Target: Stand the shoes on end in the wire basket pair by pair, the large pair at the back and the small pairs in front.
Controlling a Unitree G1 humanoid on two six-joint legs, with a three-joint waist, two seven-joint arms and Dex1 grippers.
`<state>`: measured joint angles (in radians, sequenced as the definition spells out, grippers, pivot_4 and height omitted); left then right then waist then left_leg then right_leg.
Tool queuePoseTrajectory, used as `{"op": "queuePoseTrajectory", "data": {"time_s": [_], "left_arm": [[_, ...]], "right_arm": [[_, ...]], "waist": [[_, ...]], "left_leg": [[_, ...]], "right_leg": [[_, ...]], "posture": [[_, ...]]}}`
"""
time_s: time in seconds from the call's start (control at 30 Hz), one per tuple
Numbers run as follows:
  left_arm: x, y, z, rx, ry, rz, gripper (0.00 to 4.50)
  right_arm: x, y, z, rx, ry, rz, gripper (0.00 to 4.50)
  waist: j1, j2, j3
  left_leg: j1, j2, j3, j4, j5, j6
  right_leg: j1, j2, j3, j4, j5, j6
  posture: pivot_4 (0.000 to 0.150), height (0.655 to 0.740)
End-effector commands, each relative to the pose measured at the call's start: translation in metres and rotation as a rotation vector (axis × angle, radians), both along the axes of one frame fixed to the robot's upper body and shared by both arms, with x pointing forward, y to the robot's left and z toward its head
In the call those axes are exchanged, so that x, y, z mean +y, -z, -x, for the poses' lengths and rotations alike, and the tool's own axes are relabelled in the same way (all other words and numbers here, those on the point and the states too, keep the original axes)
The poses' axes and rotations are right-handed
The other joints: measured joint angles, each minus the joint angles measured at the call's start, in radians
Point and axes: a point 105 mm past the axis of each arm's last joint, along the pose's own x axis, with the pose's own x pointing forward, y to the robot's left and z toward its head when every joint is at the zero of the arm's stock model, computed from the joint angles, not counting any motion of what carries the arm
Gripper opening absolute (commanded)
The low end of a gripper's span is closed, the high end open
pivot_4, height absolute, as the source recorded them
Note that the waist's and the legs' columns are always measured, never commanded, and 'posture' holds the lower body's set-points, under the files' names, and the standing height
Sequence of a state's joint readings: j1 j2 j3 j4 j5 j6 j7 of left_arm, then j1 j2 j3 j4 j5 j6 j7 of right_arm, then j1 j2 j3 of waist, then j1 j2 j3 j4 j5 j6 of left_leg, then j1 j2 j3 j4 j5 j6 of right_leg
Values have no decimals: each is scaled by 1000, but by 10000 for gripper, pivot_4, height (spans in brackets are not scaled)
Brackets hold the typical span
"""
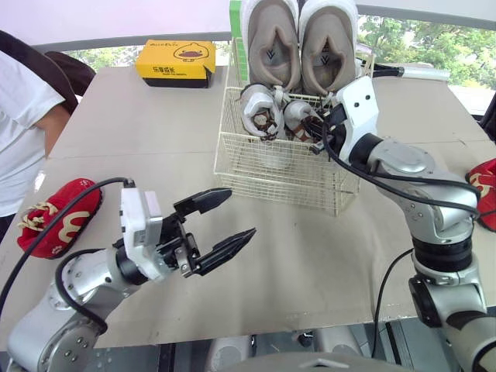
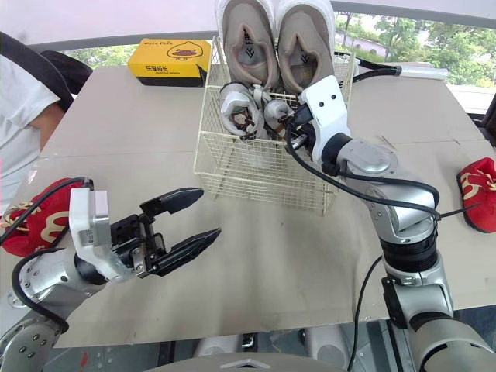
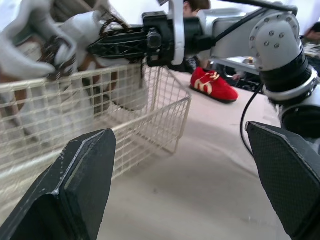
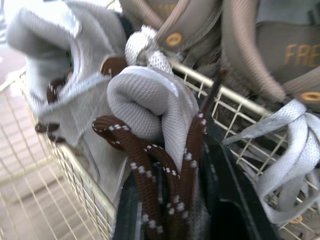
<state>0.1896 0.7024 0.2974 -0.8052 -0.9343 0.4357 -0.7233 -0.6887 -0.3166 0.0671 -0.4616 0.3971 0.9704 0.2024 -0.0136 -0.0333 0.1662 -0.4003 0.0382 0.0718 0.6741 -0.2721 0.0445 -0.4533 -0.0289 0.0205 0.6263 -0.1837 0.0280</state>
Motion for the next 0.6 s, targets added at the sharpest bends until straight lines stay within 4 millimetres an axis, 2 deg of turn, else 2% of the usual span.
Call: {"op": "queuePoseTrajectory", "data": {"time_s": [0.03, 0.1, 0.37, 0.43, 0.6], "left_arm": [[-4, -4, -2, -8, 23, 9, 45000], [-6, -8, -8, -10, 37, 18, 45000], [-8, -13, -15, -8, 60, 20, 45000], [-8, -13, -15, -7, 61, 18, 45000], [-7, -12, -17, -3, 54, 17, 45000]], "right_arm": [[-14, -32, 12, -145, 81, -126, 77], [-14, -48, 22, -246, 85, -266, 77], [-19, -60, 36, -374, 113, -466, 77], [-19, -51, 32, -345, 125, -457, 77], [-18, -3, 28, -215, 143, -385, 77]], "waist": [[0, 0, 0], [1, 0, 0], [-1, 3, 2], [-3, 3, 2], [1, 3, 2]], "left_leg": [[0, 0, 0, 0, 0, 0], [0, 0, 0, -1, 0, 0], [-3, 0, 0, -2, 1, -2], [-2, 0, 0, -2, 1, -2], [0, 0, 0, -2, 1, -2]], "right_leg": [[0, 0, 0, 0, 0, 0], [0, 0, 0, 0, 0, 0], [-2, 1, -3, 0, 1, 2], [-2, 1, -2, 0, 0, 1], [1, 1, -4, 0, 0, 0]], "posture": [[1500, 7400], [1500, 7400], [1500, 7400], [1500, 7400], [1500, 7400]]}}
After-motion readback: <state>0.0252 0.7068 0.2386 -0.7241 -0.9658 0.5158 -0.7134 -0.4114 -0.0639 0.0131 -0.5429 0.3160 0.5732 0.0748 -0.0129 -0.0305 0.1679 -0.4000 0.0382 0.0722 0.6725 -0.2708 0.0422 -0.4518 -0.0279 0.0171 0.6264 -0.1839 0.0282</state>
